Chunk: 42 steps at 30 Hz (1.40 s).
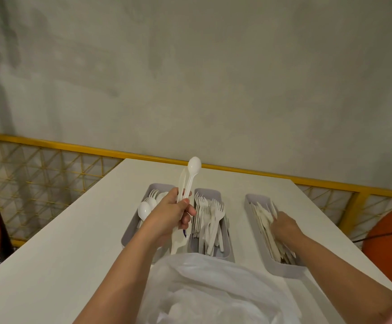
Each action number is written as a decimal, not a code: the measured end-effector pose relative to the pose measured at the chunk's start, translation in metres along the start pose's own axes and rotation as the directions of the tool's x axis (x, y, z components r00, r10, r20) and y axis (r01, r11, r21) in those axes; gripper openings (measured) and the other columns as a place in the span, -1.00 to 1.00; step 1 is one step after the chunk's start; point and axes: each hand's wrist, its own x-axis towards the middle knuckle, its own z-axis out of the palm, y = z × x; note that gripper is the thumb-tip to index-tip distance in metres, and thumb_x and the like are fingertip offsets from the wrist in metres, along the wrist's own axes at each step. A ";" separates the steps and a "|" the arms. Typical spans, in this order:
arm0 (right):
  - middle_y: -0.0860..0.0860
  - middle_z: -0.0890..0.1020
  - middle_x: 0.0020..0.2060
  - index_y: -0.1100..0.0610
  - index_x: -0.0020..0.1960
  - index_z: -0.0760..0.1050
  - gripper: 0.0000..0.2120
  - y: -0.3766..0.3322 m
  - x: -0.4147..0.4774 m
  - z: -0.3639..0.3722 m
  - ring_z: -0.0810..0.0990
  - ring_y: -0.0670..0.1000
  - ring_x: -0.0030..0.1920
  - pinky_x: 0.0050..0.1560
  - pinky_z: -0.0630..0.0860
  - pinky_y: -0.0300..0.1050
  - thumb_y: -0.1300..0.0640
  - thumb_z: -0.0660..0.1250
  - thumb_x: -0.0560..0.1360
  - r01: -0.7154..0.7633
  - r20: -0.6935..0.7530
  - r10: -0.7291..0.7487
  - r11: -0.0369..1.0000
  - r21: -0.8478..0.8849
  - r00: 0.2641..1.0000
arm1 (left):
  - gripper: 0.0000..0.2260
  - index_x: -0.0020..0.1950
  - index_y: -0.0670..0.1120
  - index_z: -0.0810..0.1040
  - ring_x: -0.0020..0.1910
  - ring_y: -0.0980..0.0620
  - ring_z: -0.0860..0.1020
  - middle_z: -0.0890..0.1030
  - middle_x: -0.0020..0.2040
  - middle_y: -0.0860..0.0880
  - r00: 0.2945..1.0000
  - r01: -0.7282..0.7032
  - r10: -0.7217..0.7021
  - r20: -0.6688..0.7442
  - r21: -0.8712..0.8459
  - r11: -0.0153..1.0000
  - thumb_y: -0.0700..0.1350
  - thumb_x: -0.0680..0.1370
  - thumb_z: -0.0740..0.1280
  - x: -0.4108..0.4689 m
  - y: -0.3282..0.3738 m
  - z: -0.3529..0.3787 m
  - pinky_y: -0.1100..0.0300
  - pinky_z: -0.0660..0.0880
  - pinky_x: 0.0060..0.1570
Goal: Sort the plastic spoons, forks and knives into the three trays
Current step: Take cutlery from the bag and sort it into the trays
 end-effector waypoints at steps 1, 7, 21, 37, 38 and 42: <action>0.31 0.47 0.23 0.39 0.29 0.31 -0.69 0.003 0.000 0.001 0.47 0.22 0.21 0.06 0.42 -0.12 0.32 0.04 0.59 -0.002 0.019 0.003 0.999 -0.034 1.000 | -0.86 0.16 -0.14 0.37 -0.46 0.07 0.33 0.49 -0.35 -0.07 1.000 0.003 -0.003 0.000 0.001 1.000 -0.22 0.64 0.09 0.000 0.000 0.000 0.21 0.32 -0.38; 0.24 0.40 0.30 0.35 0.32 0.31 -0.66 -0.001 0.002 0.011 0.43 0.19 0.25 0.09 0.42 -0.09 0.29 0.11 0.56 -0.001 0.038 0.009 0.981 -0.196 0.999 | -0.86 0.16 -0.14 0.38 -0.45 0.07 0.34 0.49 -0.34 -0.07 1.000 0.006 -0.006 -0.007 -0.006 1.000 -0.22 0.64 0.09 0.000 -0.001 0.002 0.22 0.32 -0.39; 0.13 0.53 -0.21 0.26 -0.02 0.55 -0.72 -0.134 -0.072 0.033 0.47 -0.01 -0.18 -0.16 0.40 -0.15 0.06 0.20 0.58 0.403 0.104 -0.496 0.796 0.452 0.862 | -0.84 0.08 -0.08 0.45 -0.48 0.09 0.40 0.56 -0.31 -0.07 0.997 0.010 -0.013 0.083 0.038 0.999 -0.16 0.65 0.08 0.000 -0.001 -0.004 0.25 0.37 -0.43; 0.16 0.57 0.08 0.23 0.18 0.47 -0.74 -0.169 -0.077 0.114 0.56 0.13 0.10 0.01 0.47 -0.12 0.24 0.31 0.49 0.374 0.195 -0.422 0.895 0.242 0.885 | -0.79 -0.11 -0.11 0.49 -0.43 0.05 0.27 0.37 -0.34 -0.05 0.962 0.028 -0.016 -0.273 0.041 0.999 -0.21 0.63 0.11 0.006 -0.002 -0.072 0.21 0.25 -0.42; 0.17 0.57 0.09 0.25 0.17 0.47 -0.74 -0.172 -0.078 0.118 0.56 0.15 0.10 0.04 0.50 -0.08 0.25 0.30 0.50 0.383 0.204 -0.420 0.902 0.197 0.884 | -0.80 -0.11 -0.11 0.49 -0.43 0.05 0.27 0.36 -0.34 -0.05 0.963 0.029 -0.018 -0.271 0.038 0.999 -0.21 0.63 0.11 0.005 -0.002 -0.071 0.22 0.25 -0.42; 0.15 0.57 0.11 0.21 0.23 0.42 -0.71 -0.177 -0.076 0.133 0.57 0.14 0.08 0.04 0.53 -0.05 0.25 0.27 0.51 0.417 0.225 -0.408 0.909 0.008 0.885 | -0.78 -0.11 -0.10 0.50 -0.43 0.06 0.27 0.36 -0.35 -0.04 0.963 0.035 -0.026 -0.270 0.028 0.999 -0.22 0.63 0.10 0.006 -0.004 -0.073 0.23 0.24 -0.43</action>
